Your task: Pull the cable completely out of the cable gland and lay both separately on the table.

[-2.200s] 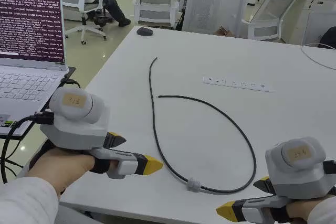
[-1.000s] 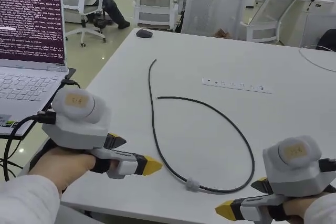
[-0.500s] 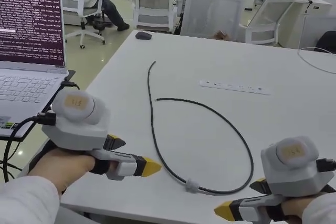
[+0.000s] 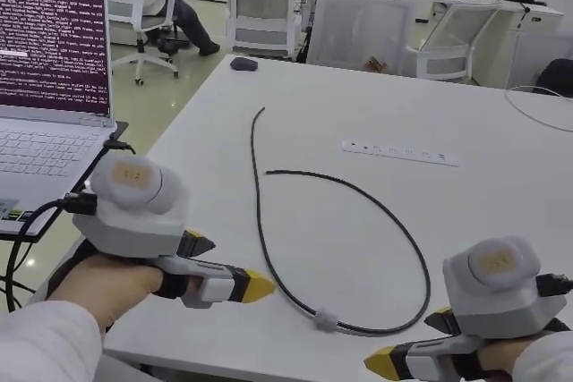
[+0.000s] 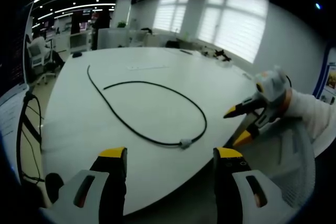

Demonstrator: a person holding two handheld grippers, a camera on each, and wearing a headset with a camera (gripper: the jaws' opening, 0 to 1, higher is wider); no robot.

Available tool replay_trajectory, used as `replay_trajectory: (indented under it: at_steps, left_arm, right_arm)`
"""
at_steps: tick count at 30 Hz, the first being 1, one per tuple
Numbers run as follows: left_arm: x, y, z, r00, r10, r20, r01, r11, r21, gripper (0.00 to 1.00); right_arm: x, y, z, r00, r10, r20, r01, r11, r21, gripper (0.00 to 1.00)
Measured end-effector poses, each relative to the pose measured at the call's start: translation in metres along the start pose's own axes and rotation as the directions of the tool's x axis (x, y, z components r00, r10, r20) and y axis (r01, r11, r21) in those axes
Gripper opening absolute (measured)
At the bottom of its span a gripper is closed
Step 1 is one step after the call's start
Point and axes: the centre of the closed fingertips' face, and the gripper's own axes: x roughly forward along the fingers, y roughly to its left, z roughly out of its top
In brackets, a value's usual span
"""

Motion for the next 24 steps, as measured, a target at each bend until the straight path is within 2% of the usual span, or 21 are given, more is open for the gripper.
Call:
replay_trajectory:
  at_steps: [18,22,24]
  left_arm:
    - [0.001,0.001,-0.001,1.0000,0.000,-0.007,0.000,1.000,0.000,0.67]
    - [0.001,0.001,-0.001,1.0000,-0.003,-0.008,0.003,1.000,0.003,0.67]
    - [0.002,0.002,-0.001,0.9999,-0.004,-0.010,0.004,1.000,0.004,0.67]
  right_arm:
    - [0.001,0.002,0.000,0.9999,0.014,-0.006,-0.014,1.000,-0.008,0.70]
    - [0.001,0.003,0.007,0.9994,0.032,0.009,-0.032,0.999,-0.039,0.68]
    - [0.001,0.004,0.015,0.9982,0.050,0.034,-0.049,0.998,-0.039,0.67]
